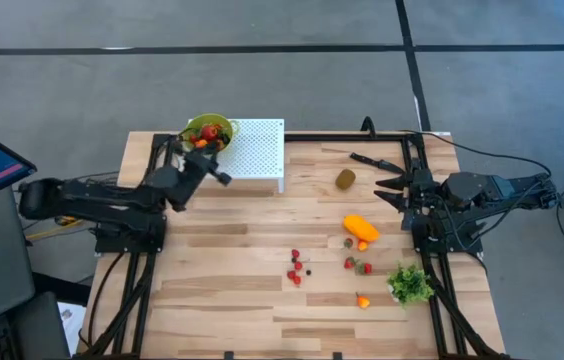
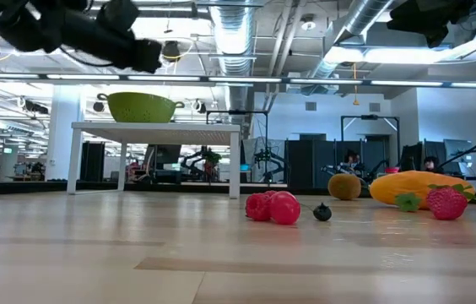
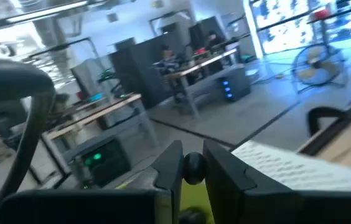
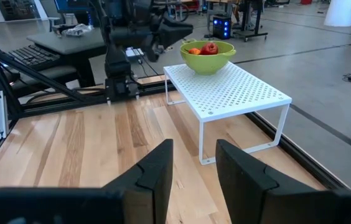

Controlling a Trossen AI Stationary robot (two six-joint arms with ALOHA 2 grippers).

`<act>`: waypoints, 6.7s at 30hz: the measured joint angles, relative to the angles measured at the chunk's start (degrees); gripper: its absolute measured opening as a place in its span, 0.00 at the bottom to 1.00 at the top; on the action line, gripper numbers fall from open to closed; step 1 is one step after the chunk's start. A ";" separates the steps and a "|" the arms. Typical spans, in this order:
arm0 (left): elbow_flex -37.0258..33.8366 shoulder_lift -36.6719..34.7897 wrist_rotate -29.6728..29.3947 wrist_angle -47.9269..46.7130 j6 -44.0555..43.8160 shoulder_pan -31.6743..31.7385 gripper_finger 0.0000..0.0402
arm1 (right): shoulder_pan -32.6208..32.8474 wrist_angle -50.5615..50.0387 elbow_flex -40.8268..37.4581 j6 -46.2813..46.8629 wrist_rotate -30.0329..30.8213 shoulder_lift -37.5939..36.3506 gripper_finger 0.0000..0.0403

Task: Pick & Place Fruit
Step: Put the blueberry into the green strainer bowl on the shelf, then put the raspberry into the green strainer bowl on the shelf

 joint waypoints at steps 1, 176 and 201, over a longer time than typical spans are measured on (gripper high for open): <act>-0.96 -0.85 0.05 -0.02 -0.01 0.89 0.13 | -0.02 0.00 0.00 0.00 0.00 0.00 0.29; 22.78 62.16 38.01 4.71 -30.23 -30.62 0.55 | 0.00 0.00 0.00 0.00 -0.01 0.00 0.29; 25.93 65.89 39.02 4.84 -29.95 -30.31 0.33 | 0.00 0.00 0.00 0.00 -0.02 -0.01 0.29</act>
